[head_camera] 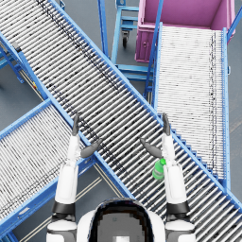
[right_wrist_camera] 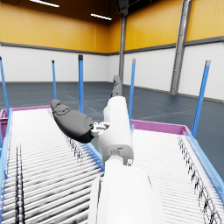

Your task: Pick up the oil and place it on the left assembly line, put the cola on the right, and keep Sprite still

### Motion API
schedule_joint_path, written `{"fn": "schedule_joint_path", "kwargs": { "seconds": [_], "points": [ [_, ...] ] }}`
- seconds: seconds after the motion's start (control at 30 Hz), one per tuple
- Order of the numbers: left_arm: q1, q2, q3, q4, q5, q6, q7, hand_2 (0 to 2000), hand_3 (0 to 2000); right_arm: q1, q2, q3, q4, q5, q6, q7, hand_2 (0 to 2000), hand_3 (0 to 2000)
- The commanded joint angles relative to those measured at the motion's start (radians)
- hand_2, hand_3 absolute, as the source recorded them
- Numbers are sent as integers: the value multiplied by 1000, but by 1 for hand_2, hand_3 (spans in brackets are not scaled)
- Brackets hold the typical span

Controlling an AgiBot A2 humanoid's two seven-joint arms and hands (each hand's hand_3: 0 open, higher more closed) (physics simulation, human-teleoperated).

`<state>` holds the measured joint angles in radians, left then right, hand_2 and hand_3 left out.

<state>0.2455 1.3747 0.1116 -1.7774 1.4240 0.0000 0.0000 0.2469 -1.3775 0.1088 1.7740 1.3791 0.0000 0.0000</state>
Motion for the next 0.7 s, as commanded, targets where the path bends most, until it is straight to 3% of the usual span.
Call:
{"fn": "schedule_joint_path", "kwargs": {
  "seconds": [0.03, 0.7],
  "points": [
    [4, 3, -6, -7, 0, 0, 0, 0, 0, 6, -3, -5, 6, 0, 0, 0, 0, 0],
    [5, 32, -27, -3, 0, 0, 0, 0, 0, 3, -32, -26, 6, 0, 0, 0, 0, 0]
  ]
}}
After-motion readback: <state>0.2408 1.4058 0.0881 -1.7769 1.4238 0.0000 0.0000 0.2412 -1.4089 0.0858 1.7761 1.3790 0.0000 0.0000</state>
